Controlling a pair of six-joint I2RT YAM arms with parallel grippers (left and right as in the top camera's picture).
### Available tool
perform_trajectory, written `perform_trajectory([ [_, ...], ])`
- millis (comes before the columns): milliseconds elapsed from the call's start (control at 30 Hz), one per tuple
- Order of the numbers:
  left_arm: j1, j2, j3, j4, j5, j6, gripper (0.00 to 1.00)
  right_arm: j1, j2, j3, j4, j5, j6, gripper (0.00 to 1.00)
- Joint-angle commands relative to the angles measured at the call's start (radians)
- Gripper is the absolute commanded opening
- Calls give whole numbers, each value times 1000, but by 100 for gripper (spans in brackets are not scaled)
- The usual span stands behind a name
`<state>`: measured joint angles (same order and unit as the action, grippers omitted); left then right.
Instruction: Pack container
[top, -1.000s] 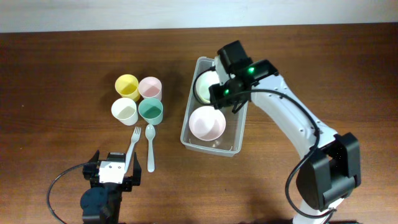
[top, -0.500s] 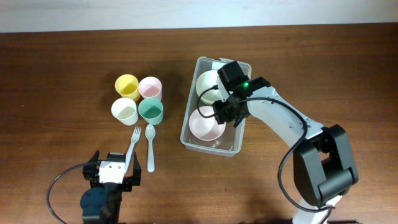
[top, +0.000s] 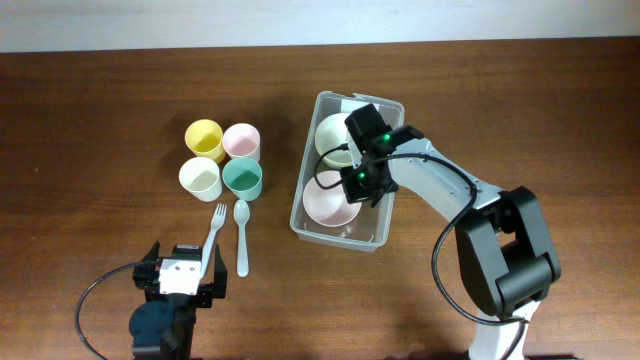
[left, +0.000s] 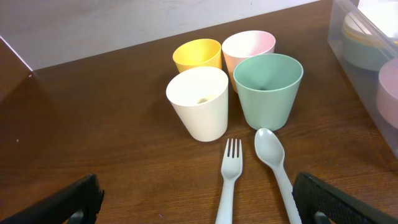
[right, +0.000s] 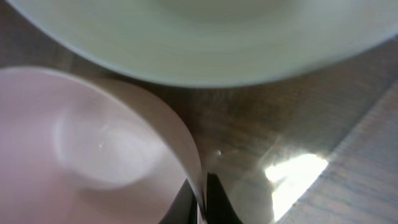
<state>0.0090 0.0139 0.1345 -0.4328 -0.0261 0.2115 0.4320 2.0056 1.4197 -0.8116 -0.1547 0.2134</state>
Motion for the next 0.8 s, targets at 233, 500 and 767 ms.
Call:
perform_trajectory([
  [233, 0, -7, -8, 2, 11, -16, 100, 6, -211, 304, -195, 35, -25, 4],
  [500, 0, -7, -8, 2, 11, -16, 100, 5, -161, 288, -212, 35, -21, 16],
  [767, 0, -7, -8, 2, 11, -16, 100, 6, -14, 163, -164, 23, -14, 33],
])
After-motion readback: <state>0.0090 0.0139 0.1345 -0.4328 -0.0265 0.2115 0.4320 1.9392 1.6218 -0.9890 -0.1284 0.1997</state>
